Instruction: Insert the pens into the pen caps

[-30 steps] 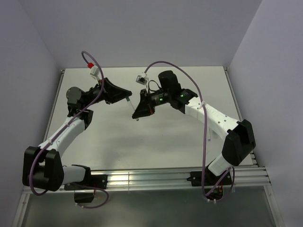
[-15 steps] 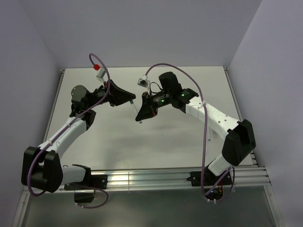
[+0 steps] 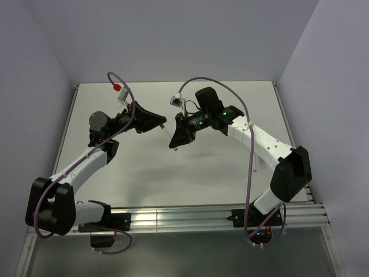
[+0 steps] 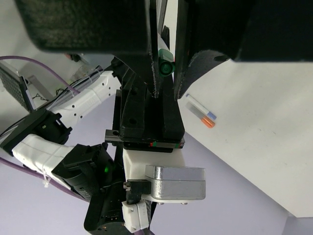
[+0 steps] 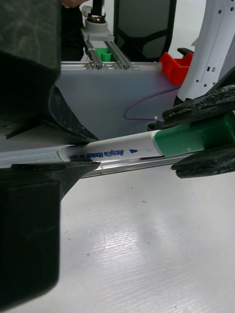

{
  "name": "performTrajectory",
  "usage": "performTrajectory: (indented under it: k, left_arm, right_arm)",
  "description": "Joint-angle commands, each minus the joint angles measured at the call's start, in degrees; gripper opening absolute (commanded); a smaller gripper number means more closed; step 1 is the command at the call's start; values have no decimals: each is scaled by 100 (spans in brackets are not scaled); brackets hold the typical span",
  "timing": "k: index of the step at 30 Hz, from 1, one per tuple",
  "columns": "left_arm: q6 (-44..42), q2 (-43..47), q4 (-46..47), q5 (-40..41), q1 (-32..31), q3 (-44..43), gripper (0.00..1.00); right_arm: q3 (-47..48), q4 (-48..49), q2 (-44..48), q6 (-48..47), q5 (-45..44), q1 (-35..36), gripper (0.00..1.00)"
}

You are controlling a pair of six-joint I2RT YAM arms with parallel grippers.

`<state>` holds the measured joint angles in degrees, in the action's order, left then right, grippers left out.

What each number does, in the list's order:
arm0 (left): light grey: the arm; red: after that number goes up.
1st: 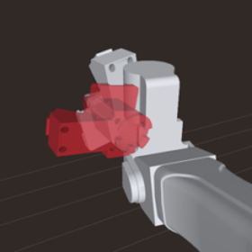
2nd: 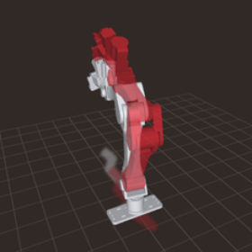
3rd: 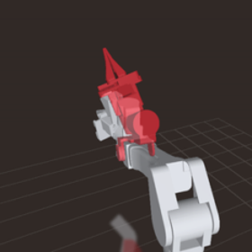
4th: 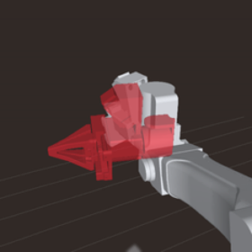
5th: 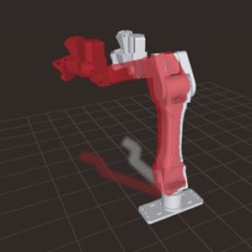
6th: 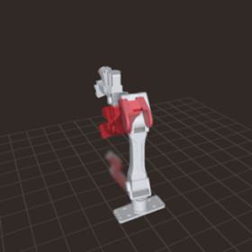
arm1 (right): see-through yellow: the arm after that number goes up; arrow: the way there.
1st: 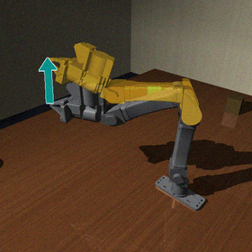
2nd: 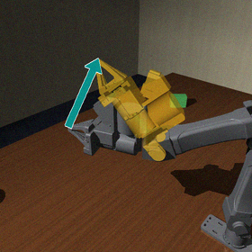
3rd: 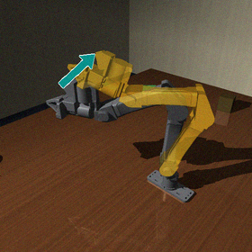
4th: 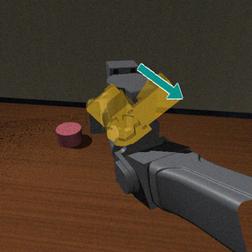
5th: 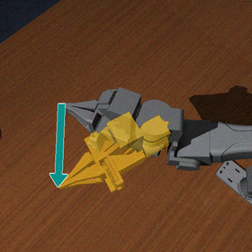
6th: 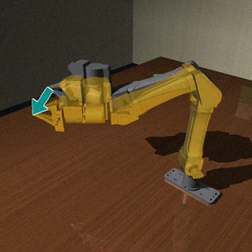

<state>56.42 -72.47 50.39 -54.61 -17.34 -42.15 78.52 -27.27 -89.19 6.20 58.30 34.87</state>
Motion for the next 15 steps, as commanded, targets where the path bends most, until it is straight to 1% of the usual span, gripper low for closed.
performTrajectory:
  k: [1, 9, 15]
  left_arm:
    - [492, 66, 93, -1597, -551, 453, 0]
    - [1019, 13, 656, -1351, -753, 761, 0]
    - [800, 180, 279, -1307, -911, 989, 0]
  right_arm:
    - [761, 1874, 42, 180, -680, -332, 0]
    - [972, 2076, -107, 277, -741, -323, 0]
    - [1165, 2059, -187, 137, -777, -332, 0]
